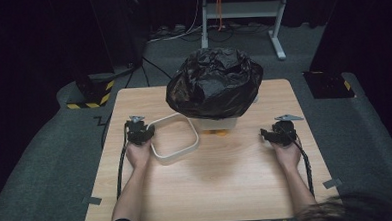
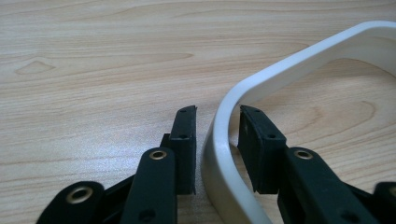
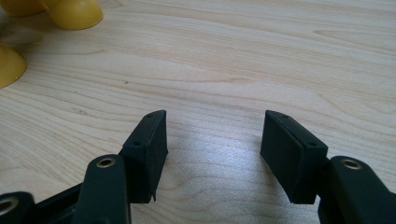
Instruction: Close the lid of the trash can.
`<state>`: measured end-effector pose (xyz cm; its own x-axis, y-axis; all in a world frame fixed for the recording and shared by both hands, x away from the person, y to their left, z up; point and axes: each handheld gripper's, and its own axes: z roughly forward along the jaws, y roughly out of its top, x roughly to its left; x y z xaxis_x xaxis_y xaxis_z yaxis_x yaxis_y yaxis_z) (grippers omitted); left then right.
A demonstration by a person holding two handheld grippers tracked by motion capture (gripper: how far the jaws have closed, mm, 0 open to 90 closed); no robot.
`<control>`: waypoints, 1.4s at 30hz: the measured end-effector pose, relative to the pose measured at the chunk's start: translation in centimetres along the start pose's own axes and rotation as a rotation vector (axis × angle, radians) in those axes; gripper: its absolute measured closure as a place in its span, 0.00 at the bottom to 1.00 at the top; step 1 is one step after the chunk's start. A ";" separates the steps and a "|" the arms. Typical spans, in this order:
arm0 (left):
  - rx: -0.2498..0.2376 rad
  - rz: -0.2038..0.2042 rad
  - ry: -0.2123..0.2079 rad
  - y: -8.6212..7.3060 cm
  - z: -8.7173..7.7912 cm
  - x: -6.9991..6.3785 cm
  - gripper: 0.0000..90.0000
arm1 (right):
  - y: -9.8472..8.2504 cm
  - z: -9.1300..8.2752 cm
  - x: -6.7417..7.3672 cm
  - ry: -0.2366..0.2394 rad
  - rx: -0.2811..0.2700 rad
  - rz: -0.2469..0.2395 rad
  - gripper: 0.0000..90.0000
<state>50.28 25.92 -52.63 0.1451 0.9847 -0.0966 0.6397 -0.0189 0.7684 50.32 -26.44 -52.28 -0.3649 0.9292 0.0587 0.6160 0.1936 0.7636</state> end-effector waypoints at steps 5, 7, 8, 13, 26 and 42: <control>0.000 -0.023 0.008 0.0 0.0 0.2 0.81 | 0.0 0.1 0.7 -0.038 0.013 -0.048 0.46; 0.003 -0.013 0.017 0.0 0.0 0.1 0.83 | 0.0 0.1 0.8 -0.043 0.014 -0.058 0.46; 0.004 -0.005 0.019 0.0 0.0 0.0 0.84 | 0.0 0.1 0.7 -0.041 0.012 -0.055 0.46; 0.005 0.002 0.014 -0.1 -0.1 -0.1 0.86 | 0.0 0.1 0.8 -0.045 0.015 -0.063 0.46; 0.018 0.007 -0.002 0.0 -0.2 -0.1 0.87 | 0.0 0.2 0.7 -0.045 0.017 -0.064 0.42; 0.015 0.007 -0.023 0.1 -1.5 -0.5 0.87 | 0.0 0.1 0.8 -0.042 0.019 -0.071 0.39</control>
<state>49.14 25.71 -51.62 0.1662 0.9804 -0.1059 0.6497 -0.0280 0.7597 50.12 -25.69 -52.33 -0.3782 0.9254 -0.0225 0.6033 0.2648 0.7523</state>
